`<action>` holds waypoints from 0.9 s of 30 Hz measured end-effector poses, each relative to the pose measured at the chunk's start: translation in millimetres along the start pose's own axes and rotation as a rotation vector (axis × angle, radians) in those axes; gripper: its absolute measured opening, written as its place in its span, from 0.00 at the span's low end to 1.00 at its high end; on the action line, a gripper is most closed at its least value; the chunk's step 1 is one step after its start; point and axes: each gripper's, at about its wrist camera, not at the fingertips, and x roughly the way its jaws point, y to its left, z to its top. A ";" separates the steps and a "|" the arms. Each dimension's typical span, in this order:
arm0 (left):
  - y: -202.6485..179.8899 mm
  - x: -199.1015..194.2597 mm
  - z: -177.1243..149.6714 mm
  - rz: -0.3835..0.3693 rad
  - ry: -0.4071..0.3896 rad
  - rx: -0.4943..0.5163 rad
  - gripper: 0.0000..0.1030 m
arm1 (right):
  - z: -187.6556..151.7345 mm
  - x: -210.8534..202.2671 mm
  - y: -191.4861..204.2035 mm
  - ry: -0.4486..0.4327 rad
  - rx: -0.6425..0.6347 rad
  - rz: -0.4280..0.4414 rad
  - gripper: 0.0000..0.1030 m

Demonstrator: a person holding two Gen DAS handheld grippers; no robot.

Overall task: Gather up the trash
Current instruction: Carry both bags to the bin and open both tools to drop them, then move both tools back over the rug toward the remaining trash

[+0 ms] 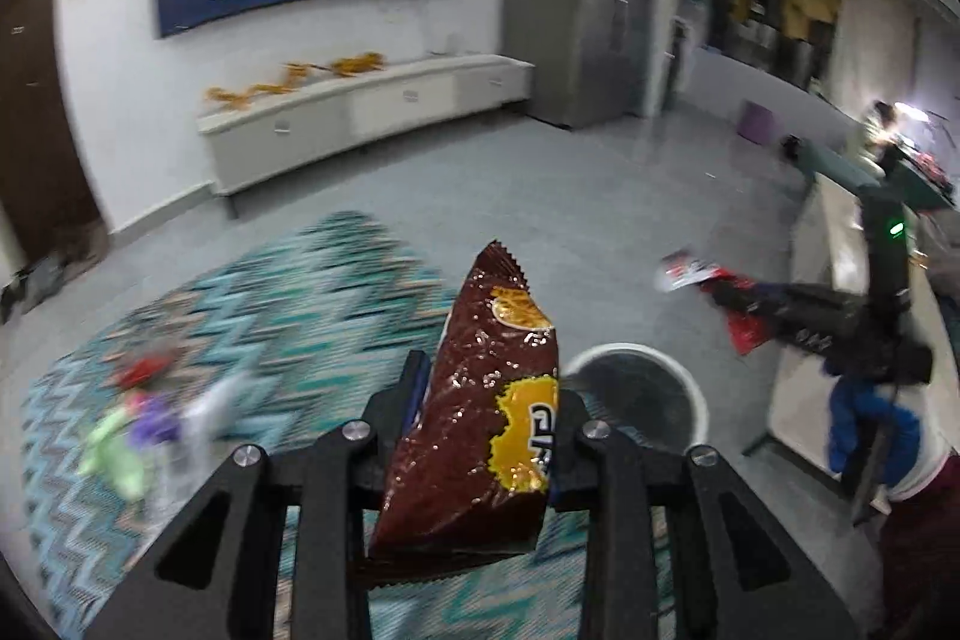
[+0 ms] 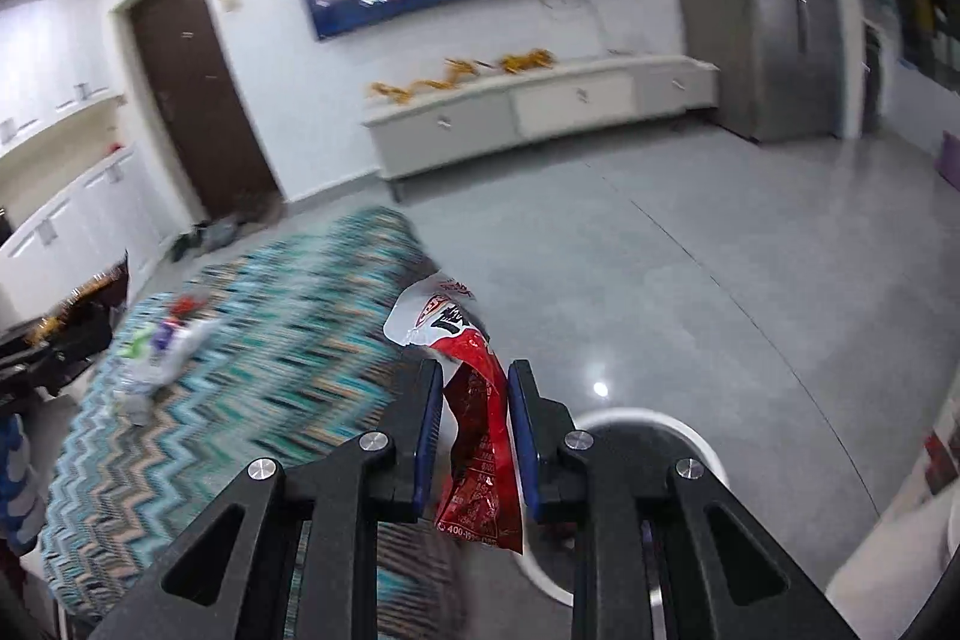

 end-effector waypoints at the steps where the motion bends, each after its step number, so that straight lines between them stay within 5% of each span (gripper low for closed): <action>1: -9.4 9.3 3.4 -0.019 0.008 0.007 0.30 | -3.8 3.7 -9.2 0.009 0.016 -0.008 0.21; 11: -105.0 110.1 24.9 -0.183 0.123 0.053 0.34 | -42.0 46.4 -91.3 0.093 0.173 -0.078 0.23; 13: -115.8 121.6 26.3 -0.199 0.139 0.057 0.56 | -48.8 53.7 -103.8 0.114 0.194 -0.091 0.23; 15: -122.4 131.1 28.7 -0.218 0.149 0.049 0.71 | -52.9 59.9 -112.5 0.136 0.206 -0.109 0.34; 27: -106.5 116.2 20.8 -0.187 0.135 0.021 0.71 | -59.0 40.2 -121.7 0.125 0.257 -0.147 0.40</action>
